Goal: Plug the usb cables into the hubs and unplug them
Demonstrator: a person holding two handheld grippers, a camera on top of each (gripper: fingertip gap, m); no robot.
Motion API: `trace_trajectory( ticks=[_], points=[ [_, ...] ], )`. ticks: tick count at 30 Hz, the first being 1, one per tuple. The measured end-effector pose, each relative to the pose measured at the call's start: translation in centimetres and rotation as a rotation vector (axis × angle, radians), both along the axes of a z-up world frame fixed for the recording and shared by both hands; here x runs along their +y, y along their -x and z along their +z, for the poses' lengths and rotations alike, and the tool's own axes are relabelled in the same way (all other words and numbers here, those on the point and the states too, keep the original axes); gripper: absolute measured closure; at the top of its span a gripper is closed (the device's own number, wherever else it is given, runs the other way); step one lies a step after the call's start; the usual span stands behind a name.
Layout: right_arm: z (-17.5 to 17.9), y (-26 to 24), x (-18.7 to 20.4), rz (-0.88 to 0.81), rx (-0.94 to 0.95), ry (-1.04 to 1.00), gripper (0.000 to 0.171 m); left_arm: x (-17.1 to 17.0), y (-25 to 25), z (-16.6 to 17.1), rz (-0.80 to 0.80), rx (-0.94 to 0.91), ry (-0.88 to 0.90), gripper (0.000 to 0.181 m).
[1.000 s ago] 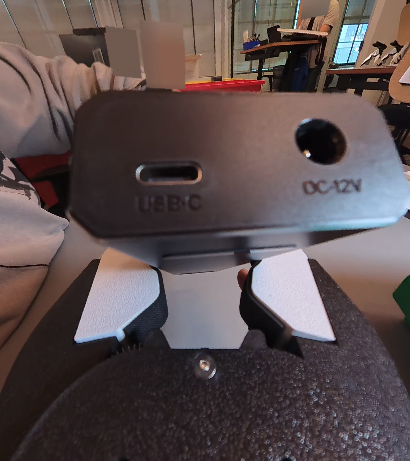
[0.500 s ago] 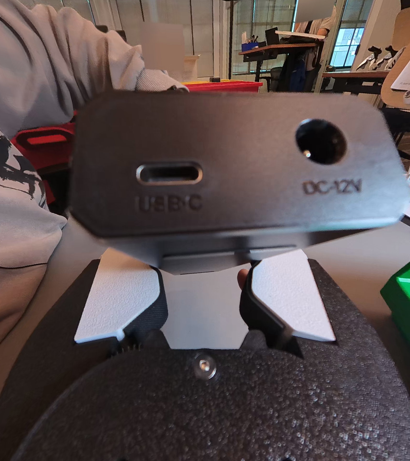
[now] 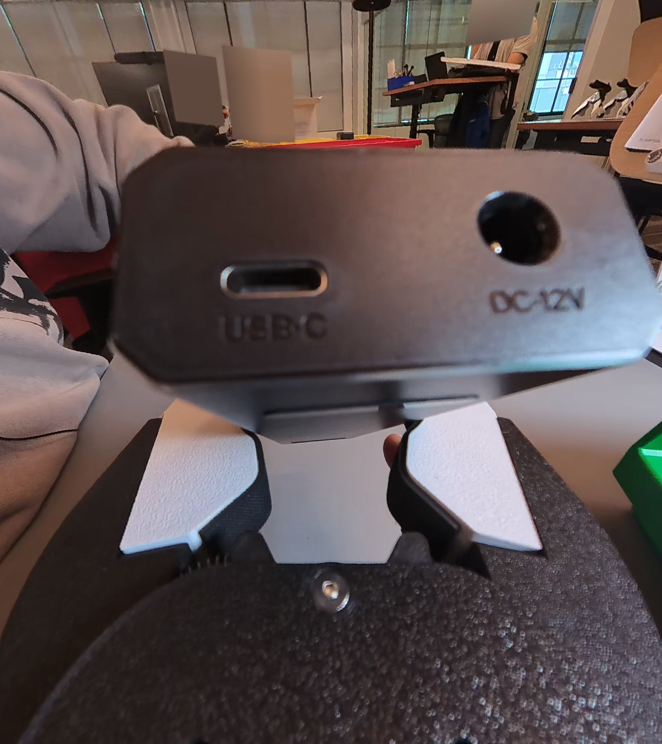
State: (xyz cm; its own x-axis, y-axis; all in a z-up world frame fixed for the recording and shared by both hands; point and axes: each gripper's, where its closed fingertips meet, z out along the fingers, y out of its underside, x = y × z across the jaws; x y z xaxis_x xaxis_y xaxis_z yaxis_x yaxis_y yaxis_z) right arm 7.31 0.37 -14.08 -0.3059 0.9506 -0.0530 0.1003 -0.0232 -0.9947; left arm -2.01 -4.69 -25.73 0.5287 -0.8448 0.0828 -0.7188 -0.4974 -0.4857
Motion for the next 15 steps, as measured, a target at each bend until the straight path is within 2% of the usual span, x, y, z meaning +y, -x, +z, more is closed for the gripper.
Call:
trace_trajectory(
  ticks=[1,5,7,10,15],
  points=[
    [0.0,0.0,0.0,0.000,-0.001,0.002,0.100,-0.2,0.2,0.0,-0.044,0.032,-0.035,0.145],
    [-0.3,0.2,0.0,0.005,-0.010,0.011,0.100,-0.4,1.1,-0.4,-0.178,0.173,-0.129,0.147],
    [-0.5,0.3,-0.2,0.012,-0.014,0.009,0.100,-0.2,0.8,-0.4,-0.219,0.186,-0.146,0.151],
    [-0.5,0.1,-0.8,0.038,-0.012,-0.004,0.100,-0.4,0.4,-0.5,-0.320,0.169,-0.126,0.161],
    [-0.6,0.2,-1.1,0.053,-0.016,-0.005,0.100,-0.4,0.4,-0.6,-0.393,0.092,-0.036,0.163]
  ],
)
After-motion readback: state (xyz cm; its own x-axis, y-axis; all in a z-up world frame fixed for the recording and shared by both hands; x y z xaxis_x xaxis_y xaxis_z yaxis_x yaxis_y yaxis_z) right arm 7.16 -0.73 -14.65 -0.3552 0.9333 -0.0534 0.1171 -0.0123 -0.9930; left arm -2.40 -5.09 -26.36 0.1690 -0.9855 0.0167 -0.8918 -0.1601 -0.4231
